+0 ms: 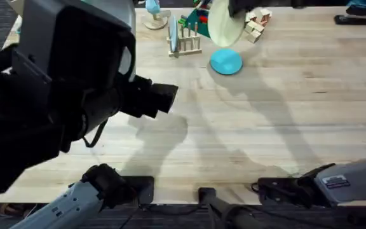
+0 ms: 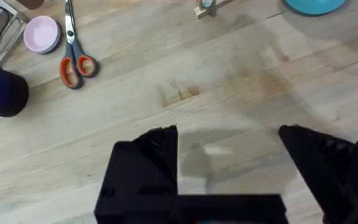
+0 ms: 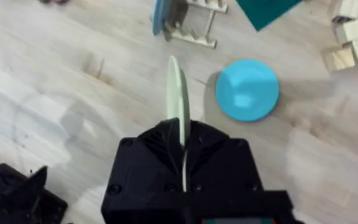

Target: Pick up the plates from the table one by one and place each into a slot on the dish rack.

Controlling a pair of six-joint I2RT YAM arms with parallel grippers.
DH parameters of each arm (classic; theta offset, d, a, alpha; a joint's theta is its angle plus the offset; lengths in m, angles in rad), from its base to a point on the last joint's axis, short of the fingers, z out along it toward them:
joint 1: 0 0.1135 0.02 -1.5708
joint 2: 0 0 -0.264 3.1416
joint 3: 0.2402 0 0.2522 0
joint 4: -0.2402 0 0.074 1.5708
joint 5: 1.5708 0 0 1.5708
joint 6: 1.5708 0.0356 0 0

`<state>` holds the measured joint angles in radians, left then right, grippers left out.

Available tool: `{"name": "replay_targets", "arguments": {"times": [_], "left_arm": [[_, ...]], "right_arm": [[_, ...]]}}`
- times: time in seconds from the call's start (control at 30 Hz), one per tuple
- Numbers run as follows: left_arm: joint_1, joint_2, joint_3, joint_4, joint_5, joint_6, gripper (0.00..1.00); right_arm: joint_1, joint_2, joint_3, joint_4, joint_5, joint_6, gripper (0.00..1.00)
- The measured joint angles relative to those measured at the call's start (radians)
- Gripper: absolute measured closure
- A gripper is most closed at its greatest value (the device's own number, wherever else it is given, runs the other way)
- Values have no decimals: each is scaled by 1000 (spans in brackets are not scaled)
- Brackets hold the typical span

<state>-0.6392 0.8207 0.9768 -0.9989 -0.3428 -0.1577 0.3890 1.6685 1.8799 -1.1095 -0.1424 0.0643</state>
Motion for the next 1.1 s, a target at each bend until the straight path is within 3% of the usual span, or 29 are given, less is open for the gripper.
{"name": "replay_targets", "arguments": {"times": [0.4,0.87,1.1], "left_arm": [[0,0,0,0,-3,1,8],[0,0,0,0,-3,1,8],[0,0,0,0,-3,1,8]], "right_arm": [[65,153,229,10,78,88,971],[124,279,244,184,200,159,971],[135,308,244,187,245,175,971]]}}
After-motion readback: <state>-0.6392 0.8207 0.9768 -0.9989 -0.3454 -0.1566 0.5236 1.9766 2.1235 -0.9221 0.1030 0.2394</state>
